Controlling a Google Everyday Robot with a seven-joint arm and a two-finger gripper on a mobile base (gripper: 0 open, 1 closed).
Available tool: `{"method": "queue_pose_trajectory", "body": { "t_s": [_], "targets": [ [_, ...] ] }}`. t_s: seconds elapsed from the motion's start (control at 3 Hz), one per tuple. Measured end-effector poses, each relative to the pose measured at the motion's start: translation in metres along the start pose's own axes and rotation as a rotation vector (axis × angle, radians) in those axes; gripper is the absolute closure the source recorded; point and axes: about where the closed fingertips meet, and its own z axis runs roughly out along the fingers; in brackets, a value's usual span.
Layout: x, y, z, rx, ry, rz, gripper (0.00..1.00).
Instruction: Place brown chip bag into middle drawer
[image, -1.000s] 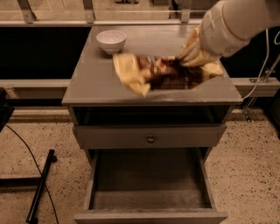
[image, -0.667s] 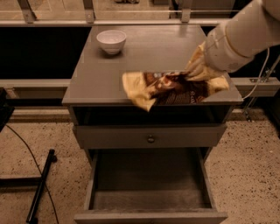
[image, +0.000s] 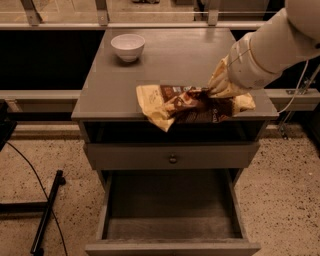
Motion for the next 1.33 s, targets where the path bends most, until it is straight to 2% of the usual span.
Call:
{"method": "queue_pose_trajectory", "body": {
  "t_s": [0.33, 0.67, 1.0, 1.33],
  "targets": [
    [0.004, 0.029, 0.007, 0.03, 0.024, 0.061, 1.0],
    [0.02, 0.092, 0.026, 0.001, 0.065, 0.136, 1.0],
    [0.041, 0.162, 0.056, -0.078, 0.085, 0.223, 1.0],
    [0.054, 0.197, 0.077, -0.16, 0.024, 0.268, 1.0]
  ]
}}
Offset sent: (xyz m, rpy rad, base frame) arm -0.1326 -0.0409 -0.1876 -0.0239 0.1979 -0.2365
